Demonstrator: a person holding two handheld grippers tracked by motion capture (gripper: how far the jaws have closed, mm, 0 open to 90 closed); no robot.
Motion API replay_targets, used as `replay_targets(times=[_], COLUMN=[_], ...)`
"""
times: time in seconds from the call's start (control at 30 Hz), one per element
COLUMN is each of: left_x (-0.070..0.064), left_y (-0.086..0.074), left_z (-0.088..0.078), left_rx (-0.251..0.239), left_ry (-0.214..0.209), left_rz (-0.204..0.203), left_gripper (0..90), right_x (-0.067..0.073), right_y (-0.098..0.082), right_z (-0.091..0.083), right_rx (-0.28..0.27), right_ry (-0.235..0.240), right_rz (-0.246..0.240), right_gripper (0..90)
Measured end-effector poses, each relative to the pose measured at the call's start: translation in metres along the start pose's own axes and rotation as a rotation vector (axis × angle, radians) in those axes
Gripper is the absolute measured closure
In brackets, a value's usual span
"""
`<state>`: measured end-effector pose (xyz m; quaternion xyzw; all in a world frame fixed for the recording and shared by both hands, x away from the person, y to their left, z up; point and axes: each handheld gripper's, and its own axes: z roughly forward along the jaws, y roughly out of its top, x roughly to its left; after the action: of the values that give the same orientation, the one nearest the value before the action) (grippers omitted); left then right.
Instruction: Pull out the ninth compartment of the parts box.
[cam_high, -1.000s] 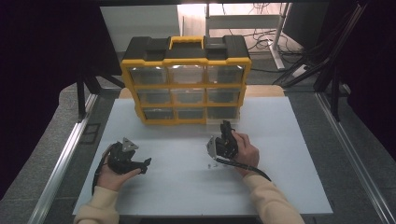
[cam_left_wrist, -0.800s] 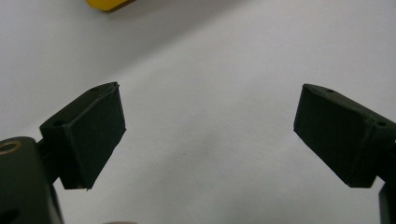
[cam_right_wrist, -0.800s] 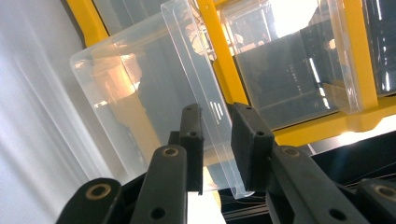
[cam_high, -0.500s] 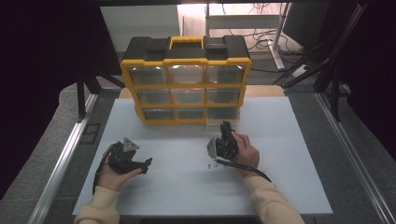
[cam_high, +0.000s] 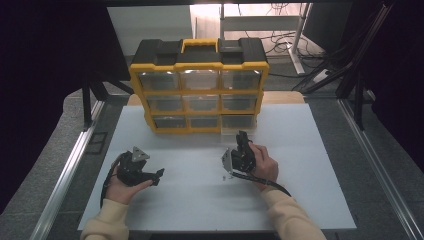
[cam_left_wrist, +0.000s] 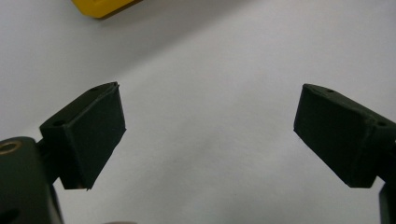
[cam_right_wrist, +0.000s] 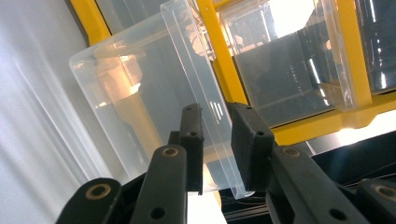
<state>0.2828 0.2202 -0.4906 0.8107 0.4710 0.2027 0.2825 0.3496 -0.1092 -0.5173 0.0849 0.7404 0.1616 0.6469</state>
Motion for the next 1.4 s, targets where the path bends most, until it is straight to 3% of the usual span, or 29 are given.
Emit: replay_targets(times=[1.4], left_x=[-0.002], left_y=[0.000], left_z=[-0.007], left_rx=[-0.028], left_ry=[-0.009], left_rz=[0.004], left_gripper=[9.6], right_x=[-0.002], right_y=[0.000], right_z=[-0.021], right_rx=[0.012], right_ry=[0.013], right_rz=[0.020], right_gripper=[74.1])
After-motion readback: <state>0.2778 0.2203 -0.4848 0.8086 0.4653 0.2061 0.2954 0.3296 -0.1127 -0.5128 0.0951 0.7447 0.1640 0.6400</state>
